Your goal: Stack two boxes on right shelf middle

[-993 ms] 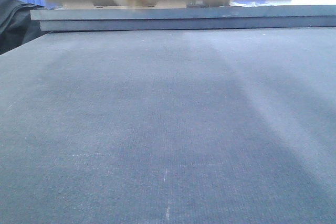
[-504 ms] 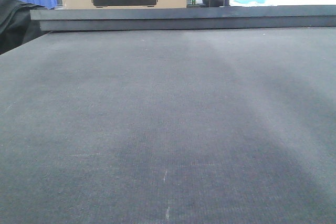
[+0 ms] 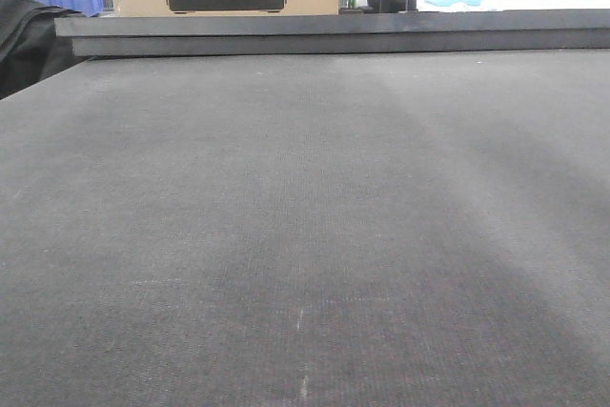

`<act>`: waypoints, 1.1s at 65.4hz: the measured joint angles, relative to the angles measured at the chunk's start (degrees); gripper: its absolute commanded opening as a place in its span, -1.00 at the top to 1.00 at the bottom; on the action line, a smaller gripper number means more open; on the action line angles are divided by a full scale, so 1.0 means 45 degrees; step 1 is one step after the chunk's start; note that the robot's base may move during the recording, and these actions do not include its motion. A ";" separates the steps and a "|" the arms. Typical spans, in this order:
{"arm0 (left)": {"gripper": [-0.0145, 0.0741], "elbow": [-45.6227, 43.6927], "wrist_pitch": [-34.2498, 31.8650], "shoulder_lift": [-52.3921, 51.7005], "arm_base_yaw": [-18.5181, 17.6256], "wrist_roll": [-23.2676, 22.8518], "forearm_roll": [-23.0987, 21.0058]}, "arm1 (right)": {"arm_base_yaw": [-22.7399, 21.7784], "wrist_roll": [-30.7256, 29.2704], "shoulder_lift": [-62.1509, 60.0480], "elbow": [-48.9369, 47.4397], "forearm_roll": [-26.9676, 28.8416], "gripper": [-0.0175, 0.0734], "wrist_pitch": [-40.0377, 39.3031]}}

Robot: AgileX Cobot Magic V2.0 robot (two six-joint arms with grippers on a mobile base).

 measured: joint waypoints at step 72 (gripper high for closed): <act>0.92 0.0000 0.0000 0.0000 0.0000 0.0000 0.0026 | 0.0020 0.0000 0.0053 0.0000 0.0000 0.95 -0.0060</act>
